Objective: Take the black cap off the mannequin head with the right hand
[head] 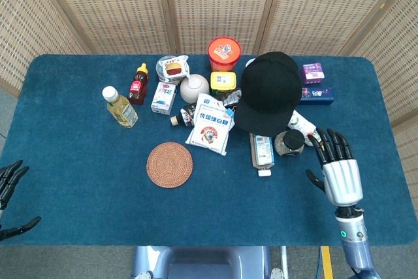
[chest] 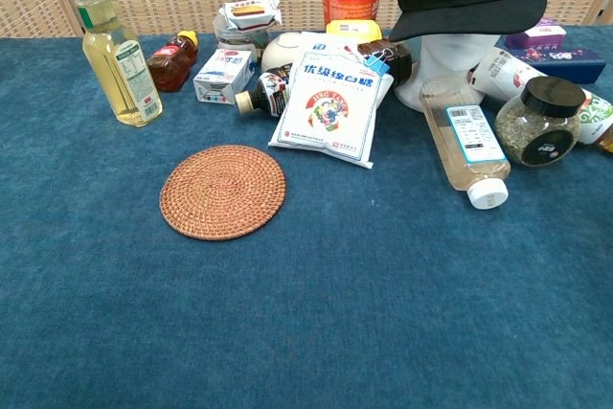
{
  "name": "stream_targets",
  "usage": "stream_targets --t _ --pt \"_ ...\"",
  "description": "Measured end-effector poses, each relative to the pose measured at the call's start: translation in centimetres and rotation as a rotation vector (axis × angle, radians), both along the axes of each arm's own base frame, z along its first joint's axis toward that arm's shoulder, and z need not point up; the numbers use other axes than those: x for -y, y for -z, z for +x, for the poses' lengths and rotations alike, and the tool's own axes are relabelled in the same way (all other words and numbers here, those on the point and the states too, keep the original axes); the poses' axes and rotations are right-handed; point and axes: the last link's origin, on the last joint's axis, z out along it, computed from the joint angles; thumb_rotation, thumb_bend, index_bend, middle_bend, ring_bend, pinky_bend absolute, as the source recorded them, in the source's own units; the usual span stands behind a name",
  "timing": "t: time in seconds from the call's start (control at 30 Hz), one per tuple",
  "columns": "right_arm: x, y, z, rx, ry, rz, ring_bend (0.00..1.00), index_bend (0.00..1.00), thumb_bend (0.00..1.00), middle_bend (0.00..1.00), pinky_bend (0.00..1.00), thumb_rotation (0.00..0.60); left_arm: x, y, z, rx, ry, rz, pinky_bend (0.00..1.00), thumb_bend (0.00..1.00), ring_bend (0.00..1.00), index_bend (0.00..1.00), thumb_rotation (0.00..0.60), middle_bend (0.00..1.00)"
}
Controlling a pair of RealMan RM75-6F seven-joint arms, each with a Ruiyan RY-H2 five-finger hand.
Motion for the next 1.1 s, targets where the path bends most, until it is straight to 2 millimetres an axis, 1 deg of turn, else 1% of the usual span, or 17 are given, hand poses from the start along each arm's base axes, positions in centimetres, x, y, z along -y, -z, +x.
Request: stream_targets --t 0.13,0.3,0.57,0.77,0.97,1.1 --pt "1.5 1.3 0.8 -0.043 -0.009 0.019 0.19 0.21 0.00 0.20 0.24 0.600 -0.1 0.0 -0.1 0.000 -0.007 -0.008 0.05 0.08 0.00 0.00 0.600 0.00" --pt "3.1 2.3 1.6 -0.101 -0.041 0.008 0.24 0.23 0.00 0.24 0.31 0.600 -0.4 0.2 -0.2 -0.002 -0.022 -0.032 0.04 0.08 0.00 0.00 0.600 0.00" --pt "5.9 4.4 3.7 -0.163 -0.070 -0.058 0.24 0.24 0.00 0.25 0.31 0.600 -0.6 0.2 -0.2 -0.004 -0.036 -0.038 0.04 0.08 0.00 0.00 0.600 0.00" --pt "6.9 5.5 4.9 -0.171 -0.069 -0.083 0.23 0.24 0.00 0.24 0.31 0.600 -0.8 0.3 -0.2 -0.008 -0.045 -0.046 0.04 0.08 0.00 0.00 0.600 0.00" --pt "7.6 6.3 5.5 -0.175 -0.060 -0.088 0.23 0.24 0.00 0.24 0.31 0.600 -0.4 0.1 -0.3 -0.018 -0.052 -0.034 0.04 0.08 0.00 0.00 0.600 0.00" --pt "7.9 6.8 5.7 -0.183 -0.065 -0.099 0.25 0.26 0.02 0.27 0.33 0.600 -0.1 0.1 -0.2 -0.026 -0.064 -0.044 0.04 0.08 0.00 0.00 0.600 0.00"
